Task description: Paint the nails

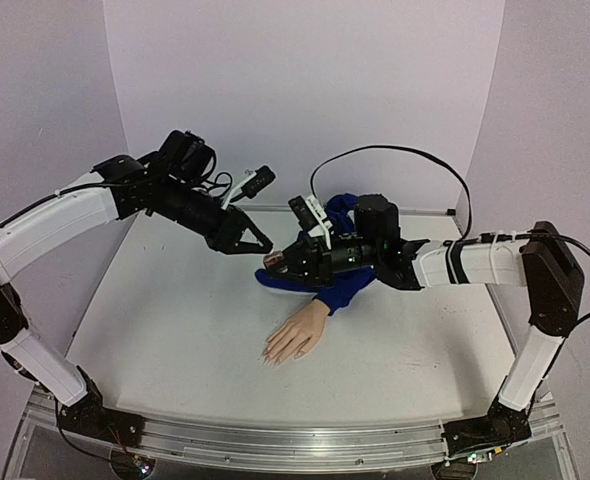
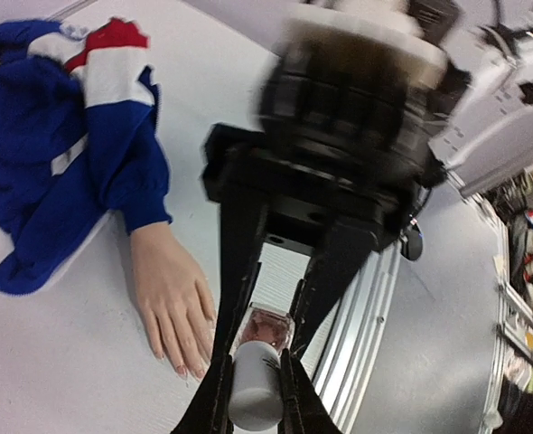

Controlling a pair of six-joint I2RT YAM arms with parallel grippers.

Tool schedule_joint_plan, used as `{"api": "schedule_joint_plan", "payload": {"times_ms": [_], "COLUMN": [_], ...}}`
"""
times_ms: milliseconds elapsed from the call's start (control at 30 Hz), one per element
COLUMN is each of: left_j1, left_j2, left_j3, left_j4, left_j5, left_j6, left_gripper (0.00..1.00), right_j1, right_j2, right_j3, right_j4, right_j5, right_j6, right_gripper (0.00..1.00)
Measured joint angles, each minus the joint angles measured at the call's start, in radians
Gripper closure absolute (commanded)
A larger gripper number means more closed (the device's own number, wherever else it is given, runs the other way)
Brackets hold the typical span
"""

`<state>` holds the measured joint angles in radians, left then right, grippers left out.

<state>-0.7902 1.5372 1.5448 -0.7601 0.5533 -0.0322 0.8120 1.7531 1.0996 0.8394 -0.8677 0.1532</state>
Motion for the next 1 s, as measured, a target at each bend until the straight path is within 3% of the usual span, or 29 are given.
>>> {"api": "schedule_joint_plan", "payload": {"times_ms": [167, 367, 500, 767, 1000], "left_j1": [0.006, -0.004, -0.008, -0.026, -0.022], "left_j2": [-0.044, 0.0, -0.001, -0.04, -0.216], "left_j3": [0.012, 0.111, 0.111, 0.063, -0.063], "left_j4": [-0.039, -0.134, -0.149, -0.181, -0.087], "left_j5": [0.19, 0.342, 0.359, 0.174, -0.008], "left_j6": [0.175, 0.314, 0.335, 0.266, 0.132], "left_gripper": [1.0, 1.0, 0.75, 0.34, 0.12], "right_j1": [0.0, 0.005, 0.007, -0.006, -0.015], "right_j2": [0.048, 0.048, 0.048, 0.009, -0.126], "right_j3": [0.037, 0.059, 0.057, -0.024, -0.091], "right_j4": [0.223, 0.35, 0.359, 0.359, 0.221], "right_j5": [-0.319, -0.47, -0.486, -0.237, 0.089], "right_j6": [0.309, 0.452, 0.462, 0.288, 0.073], "right_gripper": [1.0, 1.0, 1.0, 1.0, 1.0]}}
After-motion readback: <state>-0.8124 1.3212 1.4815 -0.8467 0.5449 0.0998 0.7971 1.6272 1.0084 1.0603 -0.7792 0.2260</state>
